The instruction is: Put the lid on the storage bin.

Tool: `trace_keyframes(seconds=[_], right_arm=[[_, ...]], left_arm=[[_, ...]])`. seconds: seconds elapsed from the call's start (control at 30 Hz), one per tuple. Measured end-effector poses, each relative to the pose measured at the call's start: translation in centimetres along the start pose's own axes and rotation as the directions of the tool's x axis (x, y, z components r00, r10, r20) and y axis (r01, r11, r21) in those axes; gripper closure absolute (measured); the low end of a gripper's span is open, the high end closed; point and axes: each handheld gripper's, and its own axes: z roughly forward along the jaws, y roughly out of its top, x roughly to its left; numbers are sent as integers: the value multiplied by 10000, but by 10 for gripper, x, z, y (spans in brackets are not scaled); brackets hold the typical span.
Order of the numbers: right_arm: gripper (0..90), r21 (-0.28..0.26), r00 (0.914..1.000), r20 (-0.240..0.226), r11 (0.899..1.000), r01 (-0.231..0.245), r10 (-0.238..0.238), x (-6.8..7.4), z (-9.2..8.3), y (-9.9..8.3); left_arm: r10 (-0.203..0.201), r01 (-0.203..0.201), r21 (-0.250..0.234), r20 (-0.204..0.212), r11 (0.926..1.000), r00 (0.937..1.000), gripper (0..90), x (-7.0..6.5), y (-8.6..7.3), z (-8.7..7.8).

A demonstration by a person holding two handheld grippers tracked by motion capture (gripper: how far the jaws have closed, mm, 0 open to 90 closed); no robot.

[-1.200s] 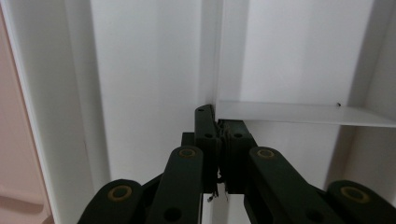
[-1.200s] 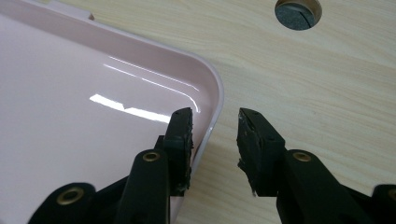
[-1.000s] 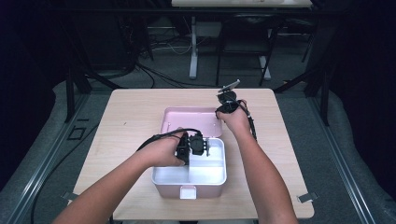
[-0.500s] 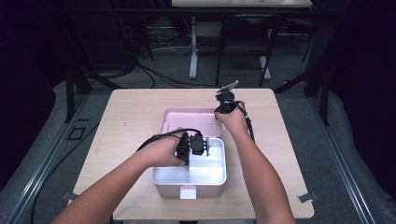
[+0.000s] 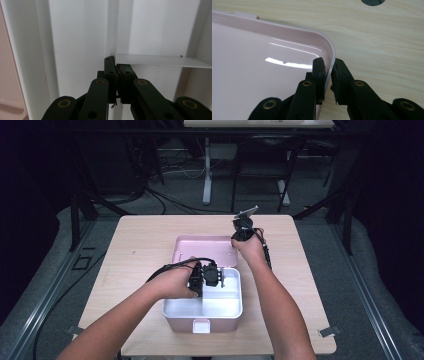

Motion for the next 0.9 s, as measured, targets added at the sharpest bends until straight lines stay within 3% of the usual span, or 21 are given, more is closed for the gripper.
trace_keyframes(seconds=[0.9], right_arm=[[837,-864,9999,-135,9962,-80,68,2,-22,1]], left_arm=[[23,-23,9,30,10000,10000,870,0,0,0]])
